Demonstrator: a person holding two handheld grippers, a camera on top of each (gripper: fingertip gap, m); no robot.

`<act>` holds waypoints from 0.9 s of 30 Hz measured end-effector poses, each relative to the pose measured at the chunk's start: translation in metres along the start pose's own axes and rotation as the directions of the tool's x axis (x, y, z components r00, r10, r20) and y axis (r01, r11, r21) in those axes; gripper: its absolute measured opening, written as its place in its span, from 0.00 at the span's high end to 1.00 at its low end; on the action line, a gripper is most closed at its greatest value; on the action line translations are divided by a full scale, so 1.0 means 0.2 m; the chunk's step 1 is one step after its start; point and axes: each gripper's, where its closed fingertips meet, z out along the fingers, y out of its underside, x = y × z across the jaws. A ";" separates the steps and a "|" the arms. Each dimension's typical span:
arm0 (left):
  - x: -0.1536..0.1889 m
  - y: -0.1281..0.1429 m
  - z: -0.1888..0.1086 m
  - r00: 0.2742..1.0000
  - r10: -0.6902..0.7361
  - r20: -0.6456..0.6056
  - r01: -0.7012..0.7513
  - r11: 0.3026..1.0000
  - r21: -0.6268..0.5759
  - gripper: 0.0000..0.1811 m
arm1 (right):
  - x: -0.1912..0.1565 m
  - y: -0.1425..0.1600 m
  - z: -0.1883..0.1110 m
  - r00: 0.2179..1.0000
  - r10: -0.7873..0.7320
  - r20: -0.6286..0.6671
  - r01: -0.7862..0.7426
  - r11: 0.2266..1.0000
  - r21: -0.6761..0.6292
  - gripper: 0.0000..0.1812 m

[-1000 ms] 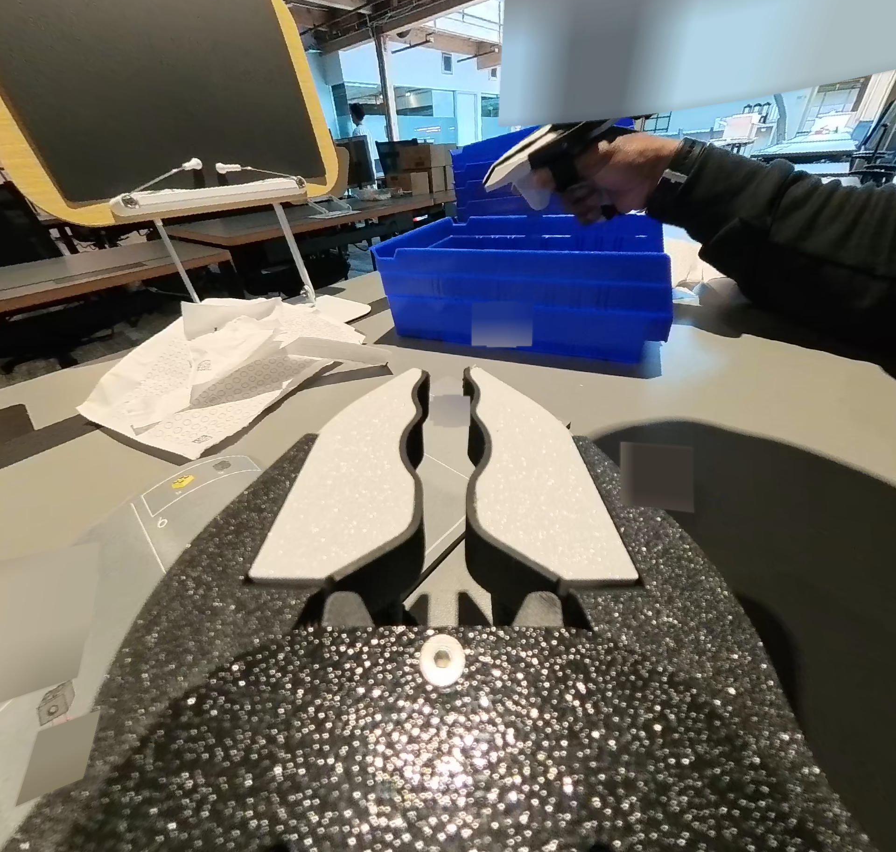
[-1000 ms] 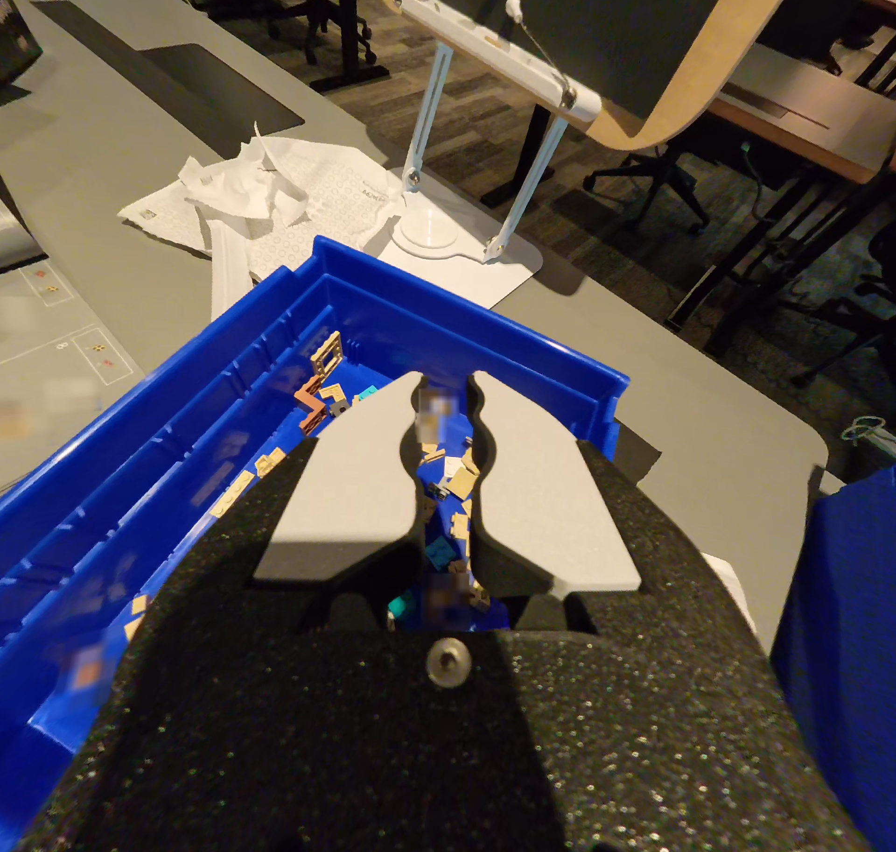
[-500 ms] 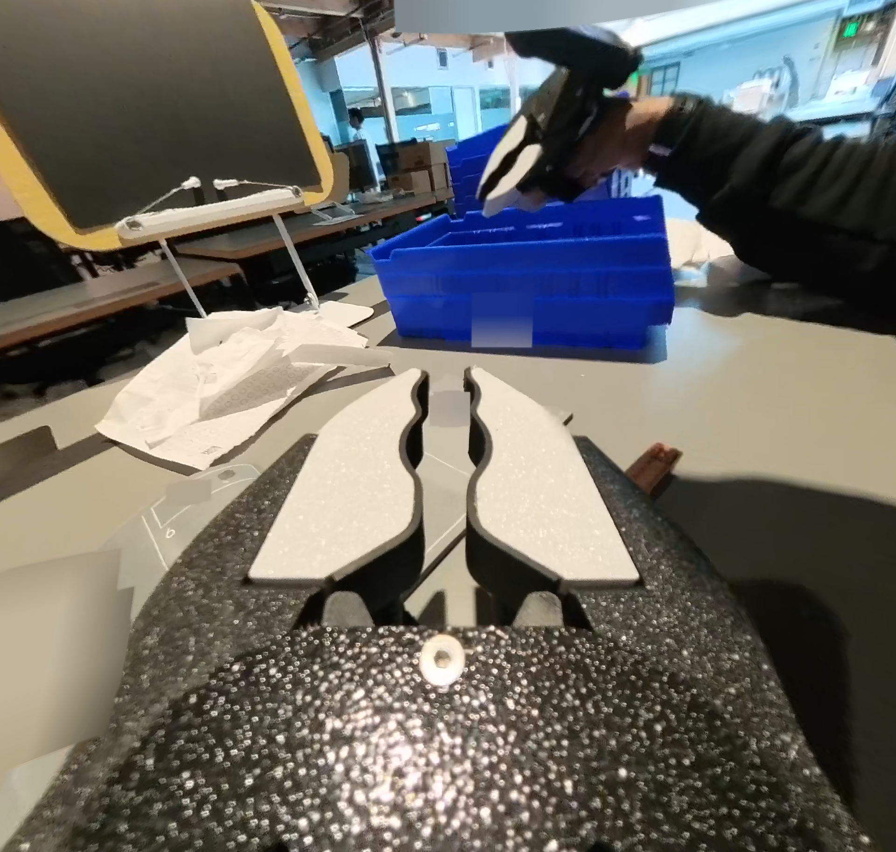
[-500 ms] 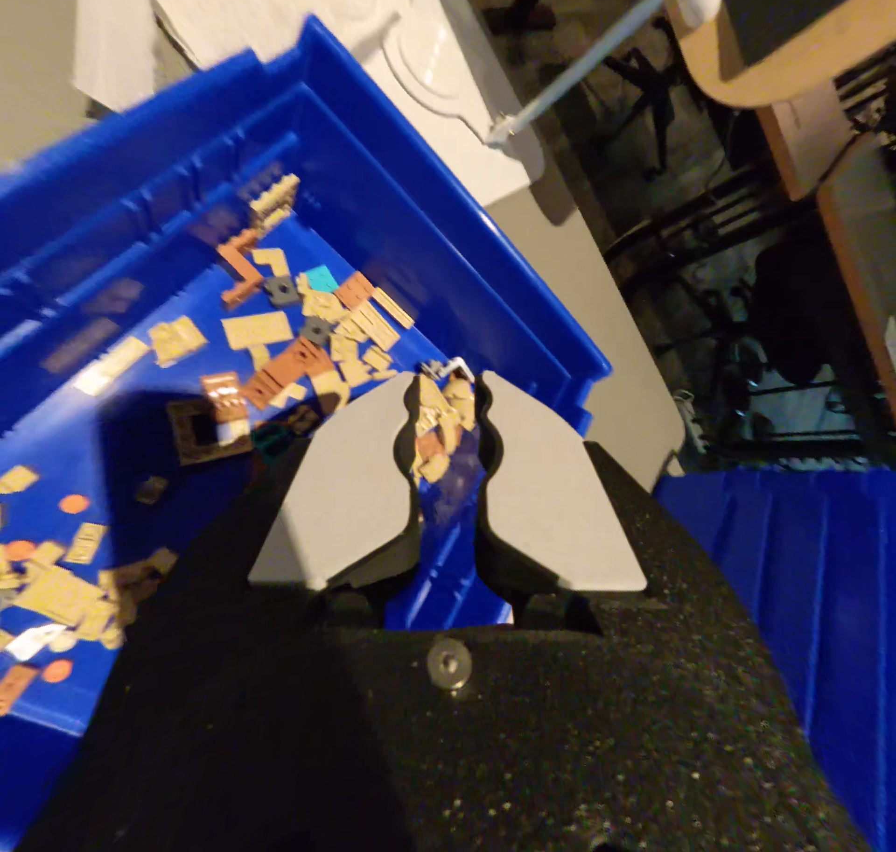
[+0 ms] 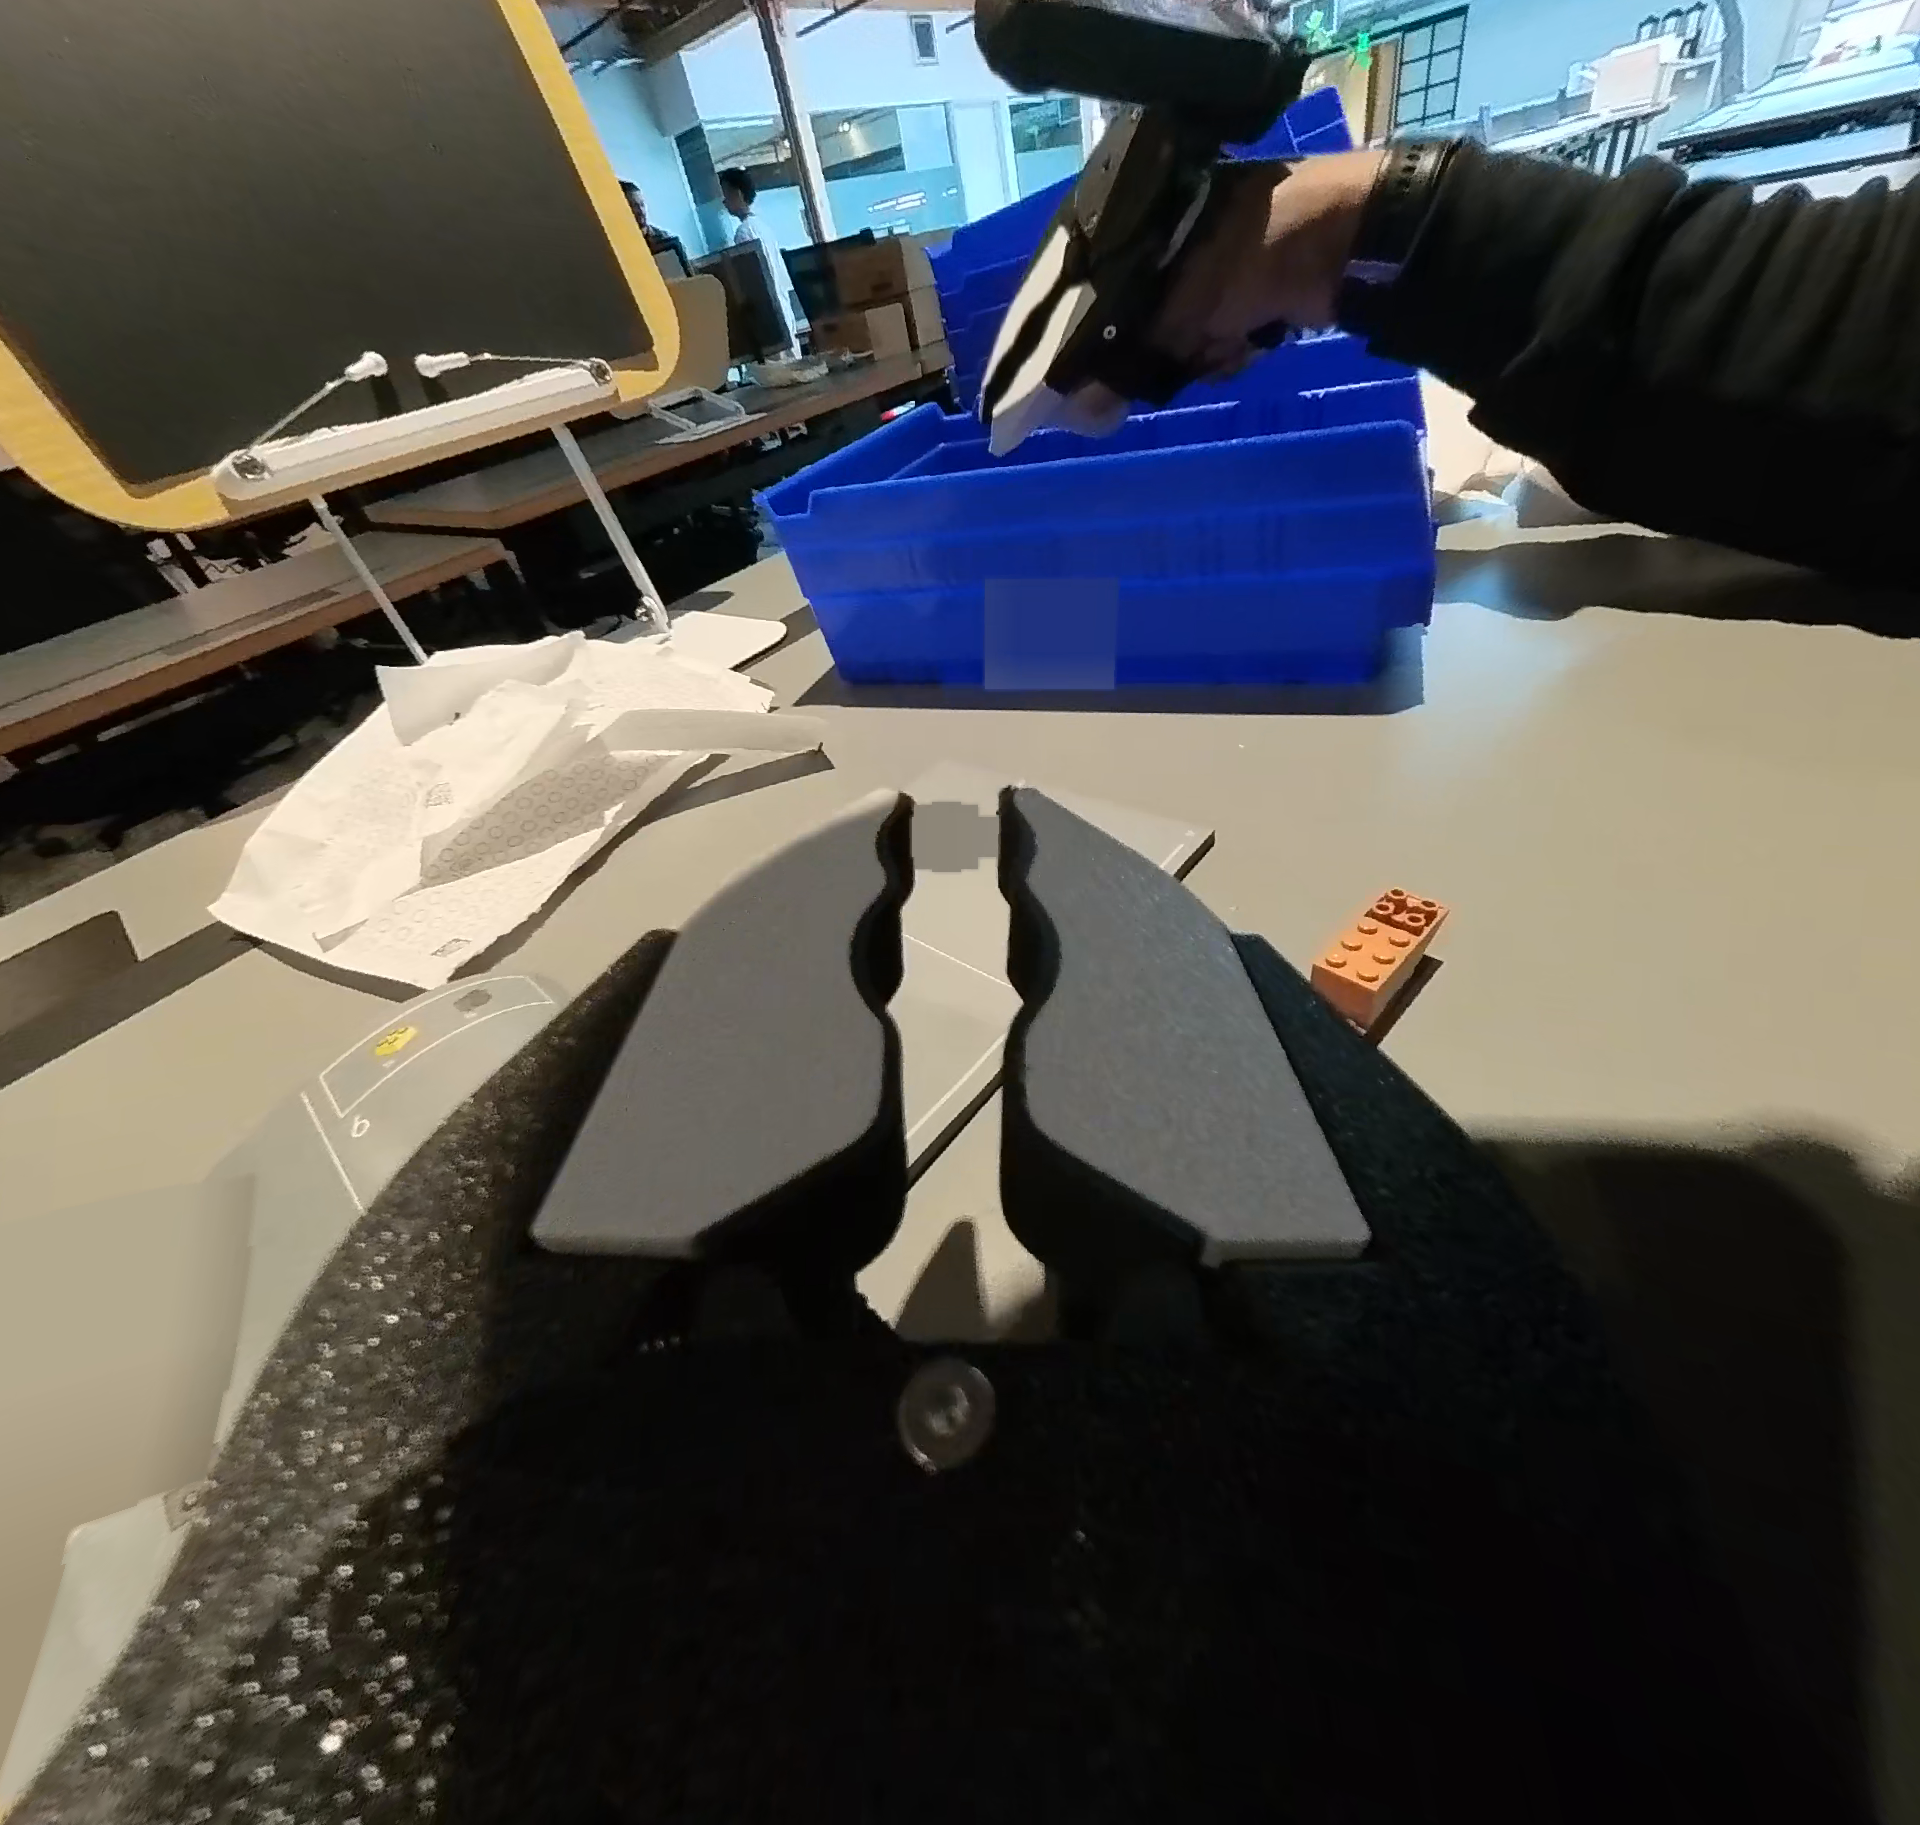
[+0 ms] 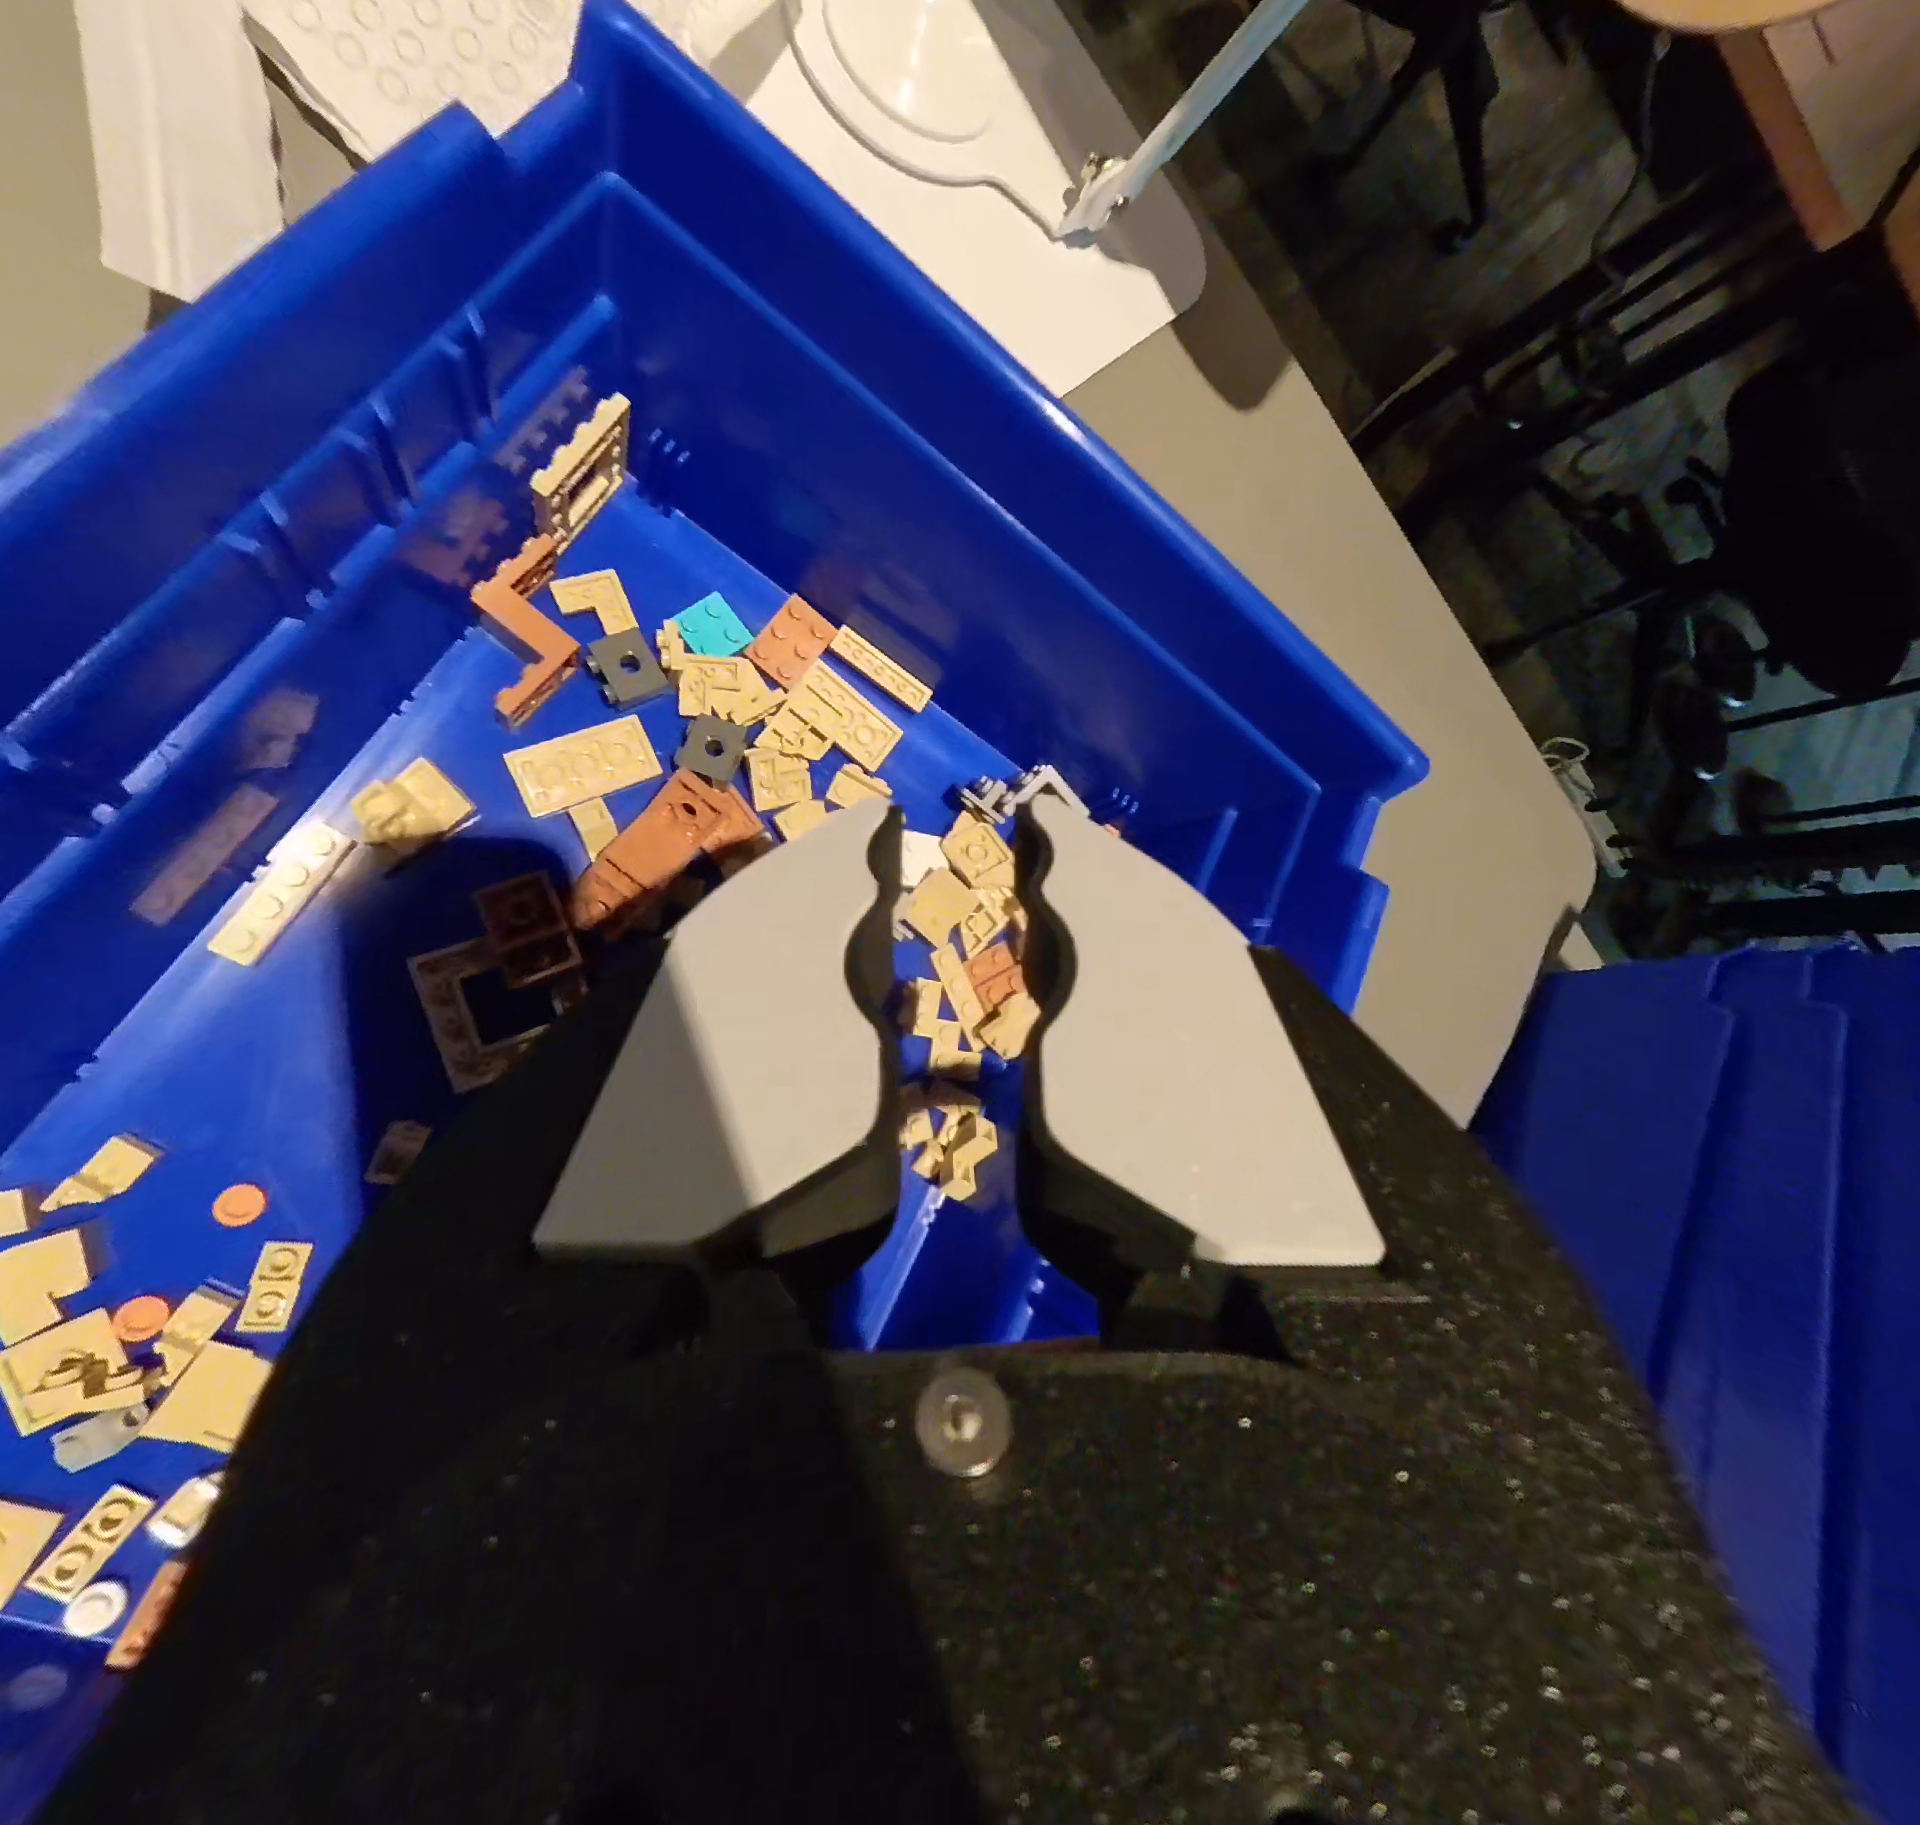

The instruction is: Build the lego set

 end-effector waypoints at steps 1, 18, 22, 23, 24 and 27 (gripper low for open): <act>0.00 0.00 0.00 1.000 -0.002 0.000 0.002 1.000 0.001 0.92 | 0.00 0.00 0.00 1.000 0.006 0.001 -0.006 1.000 0.002 0.89; -0.01 0.00 0.00 1.000 -0.014 0.000 0.014 1.000 0.001 0.92 | 0.03 0.05 0.00 0.999 0.049 -0.006 -0.050 0.999 -0.023 0.89; 0.00 0.00 0.00 1.000 -0.010 -0.002 0.010 1.000 -0.002 0.92 | 0.05 0.06 0.00 0.997 0.075 -0.021 -0.075 0.997 -0.036 0.89; 0.00 0.00 0.00 1.000 -0.009 -0.002 0.009 1.000 -0.002 0.92 | 0.06 0.07 0.00 0.996 0.087 -0.021 -0.088 0.995 -0.037 0.89; 0.00 0.00 0.00 1.000 -0.008 -0.002 0.008 1.000 -0.002 0.92 | 0.06 0.07 -0.01 0.994 0.109 -0.020 -0.109 0.993 -0.035 0.89; 0.00 0.00 0.00 1.000 0.001 -0.003 -0.001 1.000 -0.003 0.92 | 0.08 0.07 -0.01 0.977 0.214 -0.001 -0.214 0.976 -0.032 0.90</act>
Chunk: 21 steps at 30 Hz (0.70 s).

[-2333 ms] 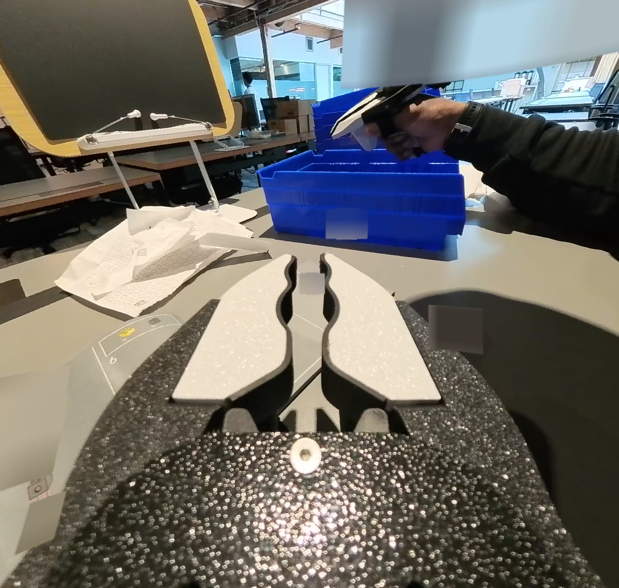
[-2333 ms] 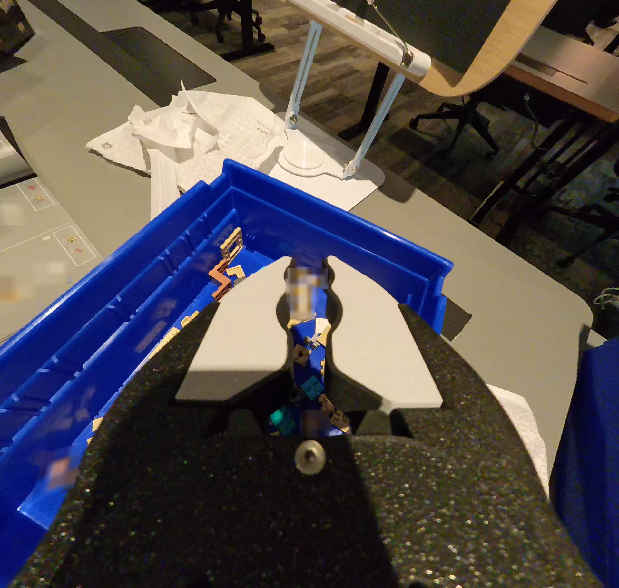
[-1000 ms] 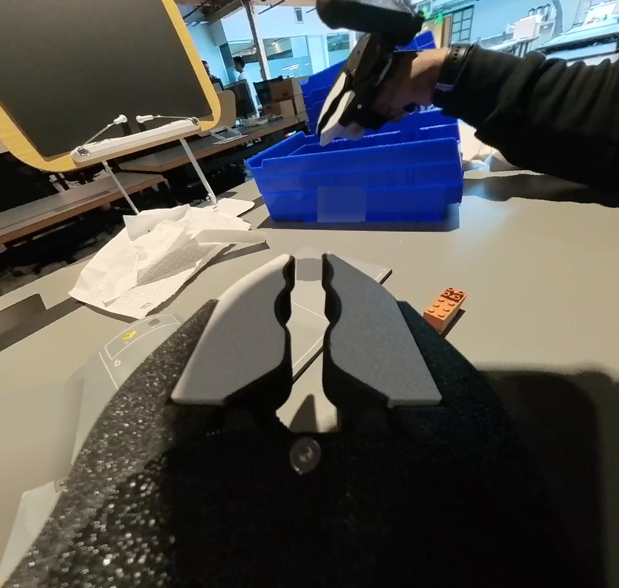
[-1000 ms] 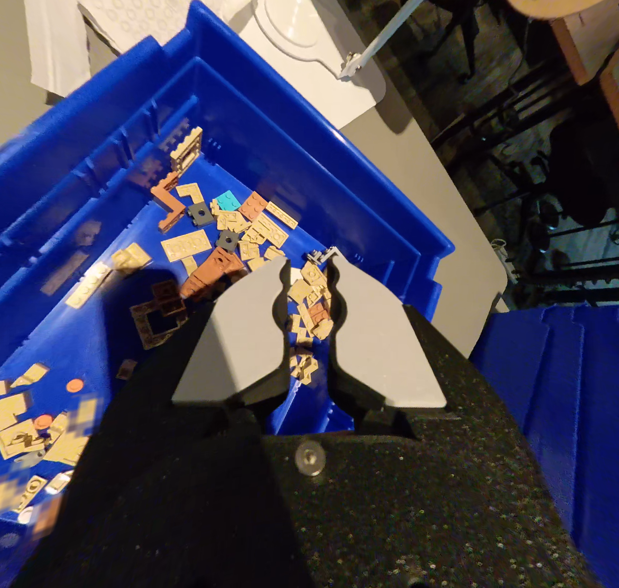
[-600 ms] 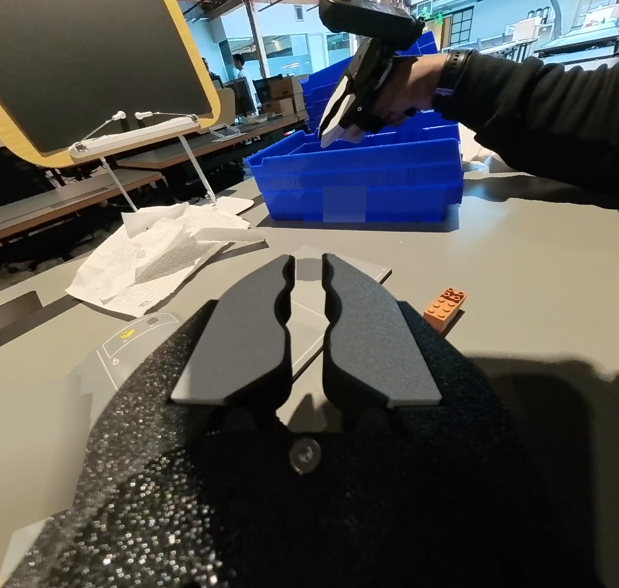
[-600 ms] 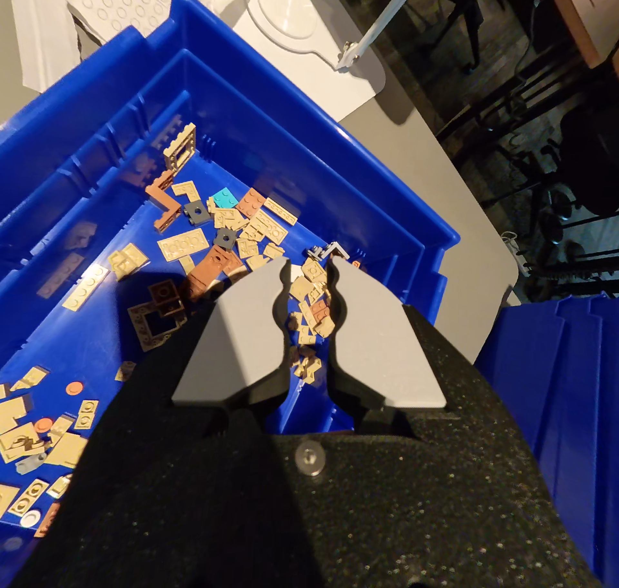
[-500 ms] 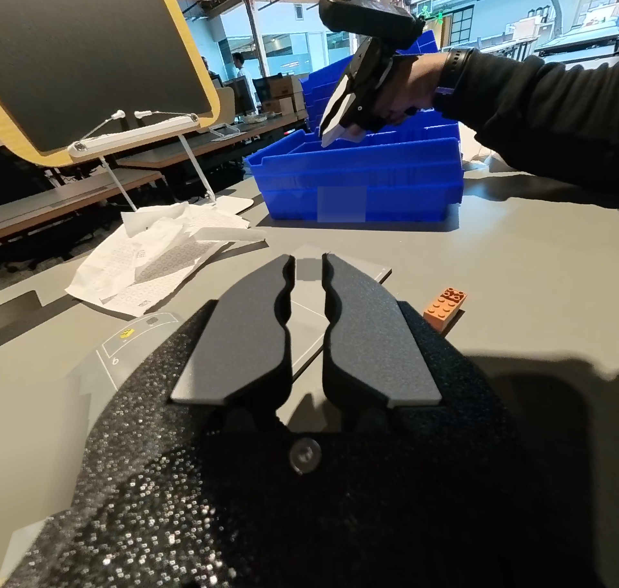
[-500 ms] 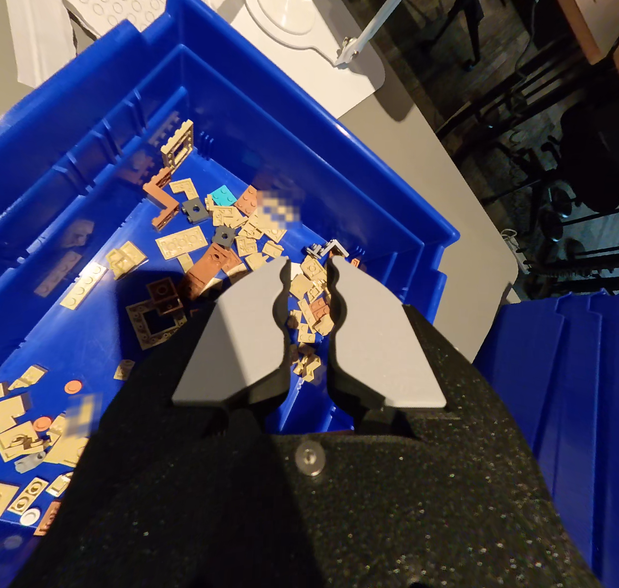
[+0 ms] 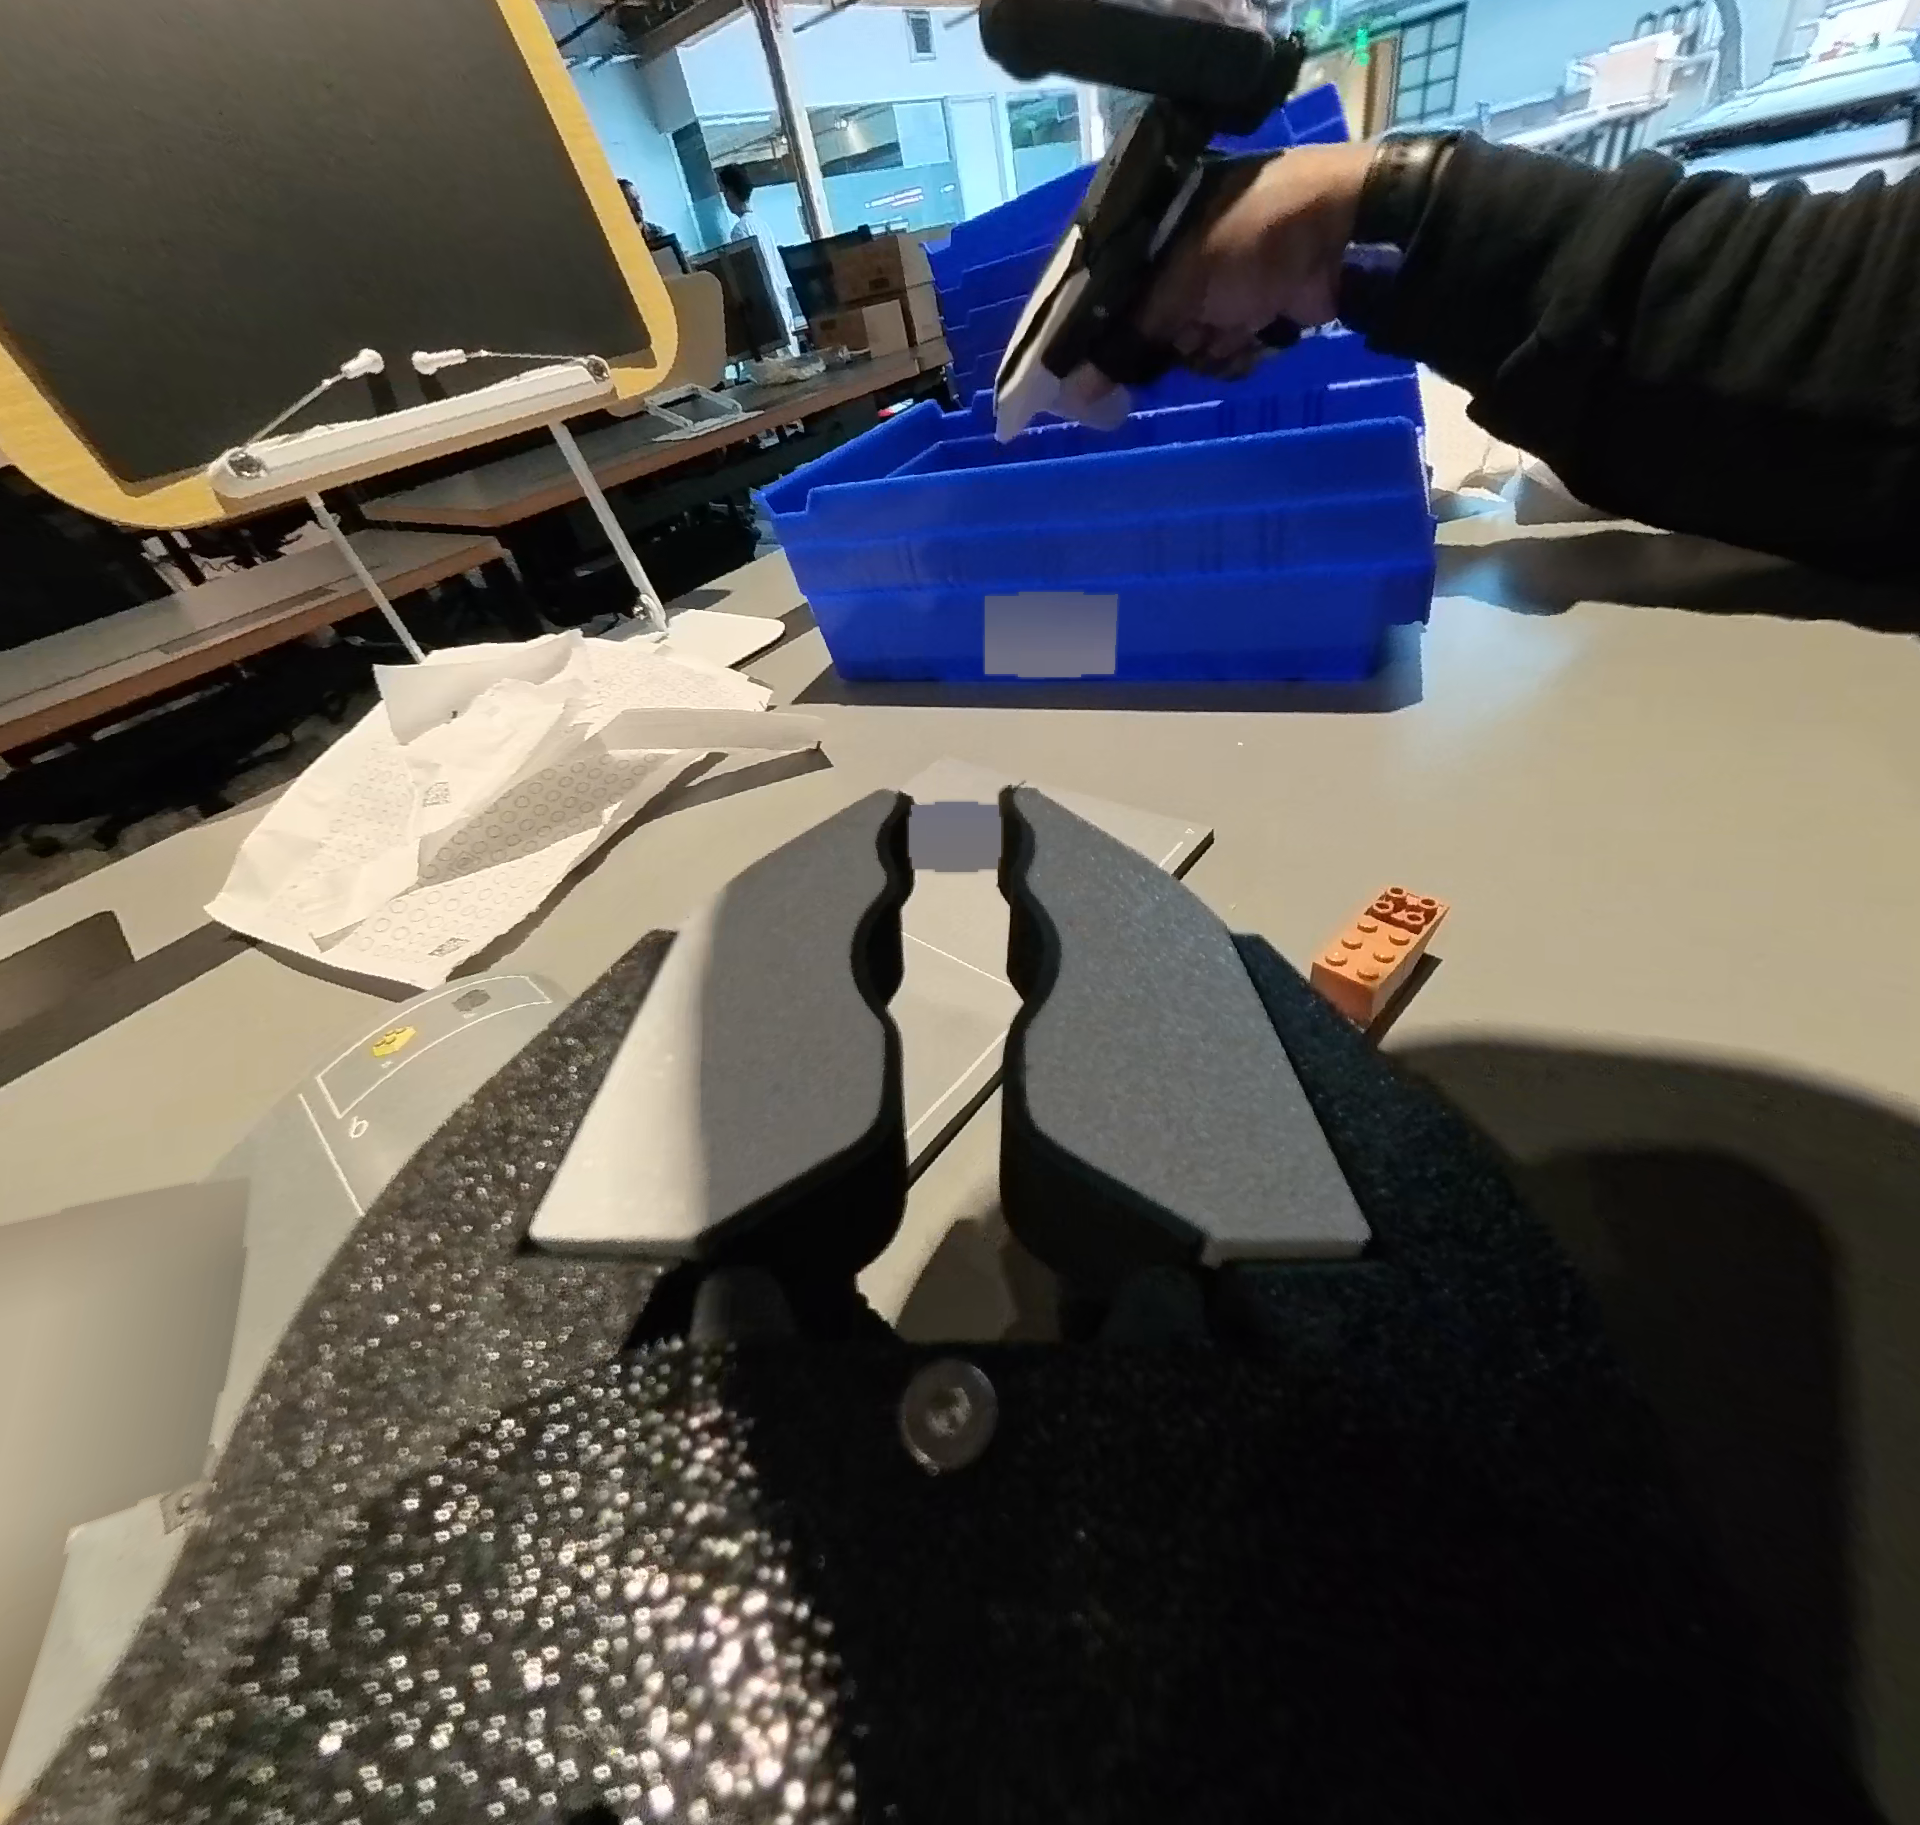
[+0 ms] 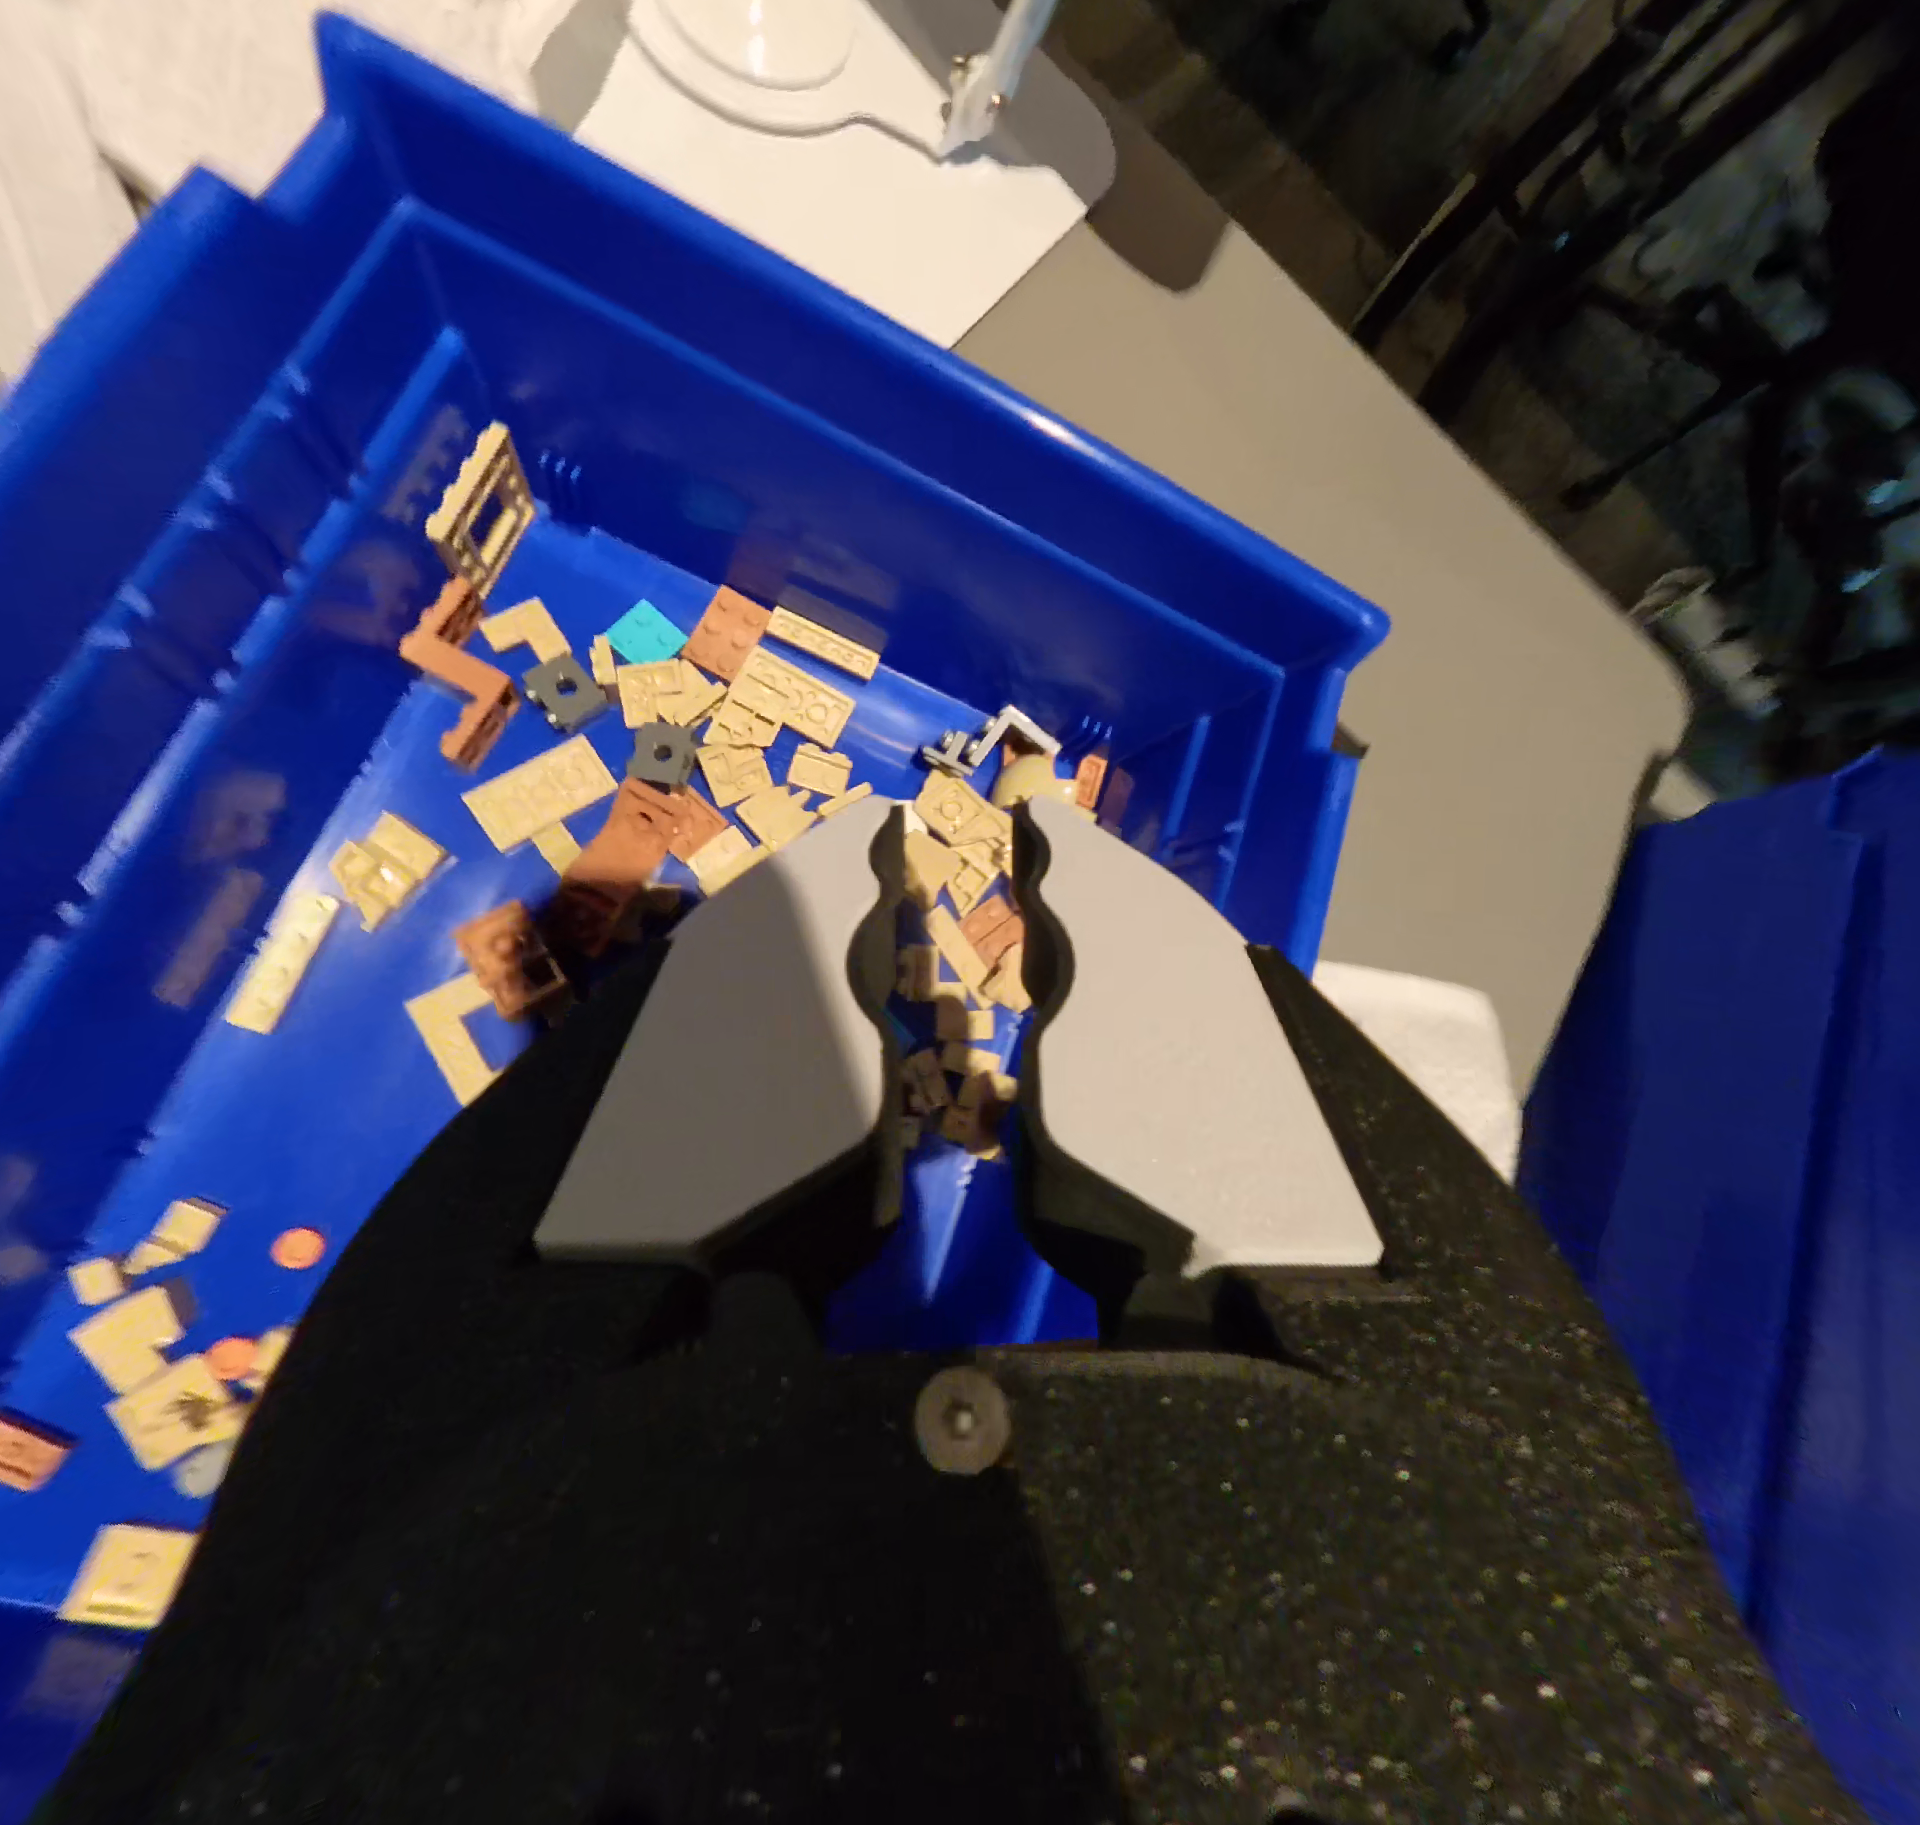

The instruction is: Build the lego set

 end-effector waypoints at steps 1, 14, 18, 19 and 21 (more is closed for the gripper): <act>0.00 0.00 0.00 1.000 0.003 -0.002 -0.003 1.000 -0.004 0.92 | 0.00 0.01 0.00 1.000 0.022 0.007 -0.022 1.000 -0.013 0.90; 0.01 0.01 0.00 1.000 0.009 -0.004 -0.009 1.000 -0.009 0.92 | -0.06 0.13 0.23 1.000 0.000 -0.008 -0.001 0.979 -0.202 0.92; 0.01 0.01 0.00 1.000 0.017 -0.003 -0.018 1.000 -0.015 0.92 | -0.05 0.23 0.31 0.999 -0.006 -0.050 -0.008 0.964 -0.264 0.92; 0.01 0.01 0.00 1.000 0.020 -0.003 -0.020 1.000 -0.016 0.92 | -0.05 0.24 0.32 0.999 -0.001 -0.048 -0.011 0.963 -0.268 0.92; 0.01 0.02 0.00 1.000 0.025 -0.003 -0.025 0.999 -0.022 0.92 | -0.07 0.27 0.32 0.999 0.018 -0.037 -0.028 0.960 -0.279 0.90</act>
